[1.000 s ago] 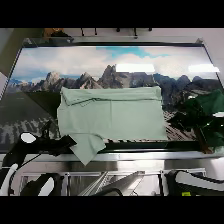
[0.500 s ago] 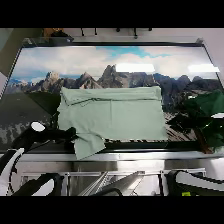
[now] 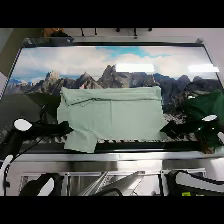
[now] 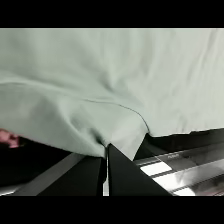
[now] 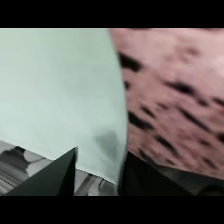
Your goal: Fold the shirts.
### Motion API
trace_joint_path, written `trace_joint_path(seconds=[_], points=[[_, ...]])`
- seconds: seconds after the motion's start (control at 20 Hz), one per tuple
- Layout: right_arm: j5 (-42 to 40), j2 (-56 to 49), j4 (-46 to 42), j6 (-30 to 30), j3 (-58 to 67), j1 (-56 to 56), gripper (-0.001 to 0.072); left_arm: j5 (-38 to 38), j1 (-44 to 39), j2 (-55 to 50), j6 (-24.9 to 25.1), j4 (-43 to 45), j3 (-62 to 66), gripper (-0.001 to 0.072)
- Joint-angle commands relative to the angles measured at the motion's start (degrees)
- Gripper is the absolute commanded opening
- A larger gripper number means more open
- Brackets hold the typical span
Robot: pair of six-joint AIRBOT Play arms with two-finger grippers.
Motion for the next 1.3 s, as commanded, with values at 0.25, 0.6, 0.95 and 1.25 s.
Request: trace_joint_path(seconds=[0.25,0.6,0.95,1.25], points=[[4.85,8.04,-4.31,6.88,-0.26,1.79,0.0025,-17.75,11.17,18.95,-1.38,10.27,1.49,0.0018],[5.29,16.85,-7.61,11.06,-0.26,-2.34,0.0025,-16.2,11.26,25.44,-4.0,15.26,-0.61,0.0018],[-10.86,11.32,22.86,-7.67,3.13,2.27,0.0025,-2.03,6.62,3.91,-1.53,12.98,13.18,0.0018],[-25.22,-5.42,26.27,-14.01,12.35,12.11,0.0026,3.69,-0.55,-20.87,-1.73,18.01,26.4,0.0018]])
